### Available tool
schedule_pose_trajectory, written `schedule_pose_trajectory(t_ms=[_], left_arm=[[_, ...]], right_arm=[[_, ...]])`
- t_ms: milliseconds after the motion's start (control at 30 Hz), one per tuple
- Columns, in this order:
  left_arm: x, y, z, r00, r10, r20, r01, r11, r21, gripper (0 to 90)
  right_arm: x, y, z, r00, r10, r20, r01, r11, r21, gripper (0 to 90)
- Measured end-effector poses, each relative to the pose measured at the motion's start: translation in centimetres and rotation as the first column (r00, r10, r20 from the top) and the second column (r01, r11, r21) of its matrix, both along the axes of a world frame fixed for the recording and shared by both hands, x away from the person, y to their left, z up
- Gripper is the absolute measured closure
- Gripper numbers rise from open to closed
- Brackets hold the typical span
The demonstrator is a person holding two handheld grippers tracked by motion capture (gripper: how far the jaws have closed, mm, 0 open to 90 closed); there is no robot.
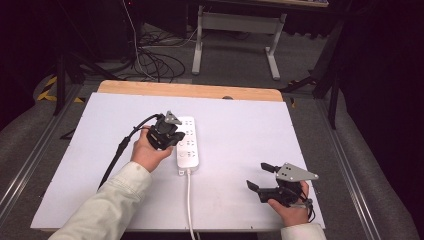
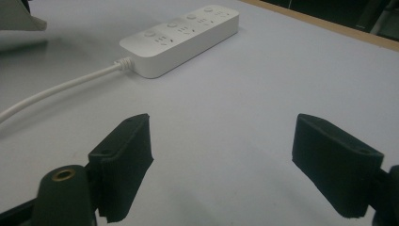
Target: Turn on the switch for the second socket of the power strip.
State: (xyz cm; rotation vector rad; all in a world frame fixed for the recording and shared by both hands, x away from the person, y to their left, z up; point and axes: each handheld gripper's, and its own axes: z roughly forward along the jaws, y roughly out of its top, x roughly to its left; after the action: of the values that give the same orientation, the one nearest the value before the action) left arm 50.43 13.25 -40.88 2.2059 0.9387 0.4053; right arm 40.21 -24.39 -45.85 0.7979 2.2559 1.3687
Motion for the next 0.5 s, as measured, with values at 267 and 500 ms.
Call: schedule_pose_trajectory(t_ms=[267,500], left_arm=[[-0.44,0.07,0.60,1.0000,-0.008,0.003,0.008,1.0000,0.001,89.8],[-0.86,0.09,1.13,0.9995,-0.003,0.031,0.004,0.9995,-0.032,72.1]], right_arm=[[-0.04,0.03,0.01,1.0000,0.002,0.001,-0.002,1.000,0.000,21.0],[-0.05,0.06,0.02,1.0000,0.003,0.002,-0.003,1.000,-0.001,21.0]])
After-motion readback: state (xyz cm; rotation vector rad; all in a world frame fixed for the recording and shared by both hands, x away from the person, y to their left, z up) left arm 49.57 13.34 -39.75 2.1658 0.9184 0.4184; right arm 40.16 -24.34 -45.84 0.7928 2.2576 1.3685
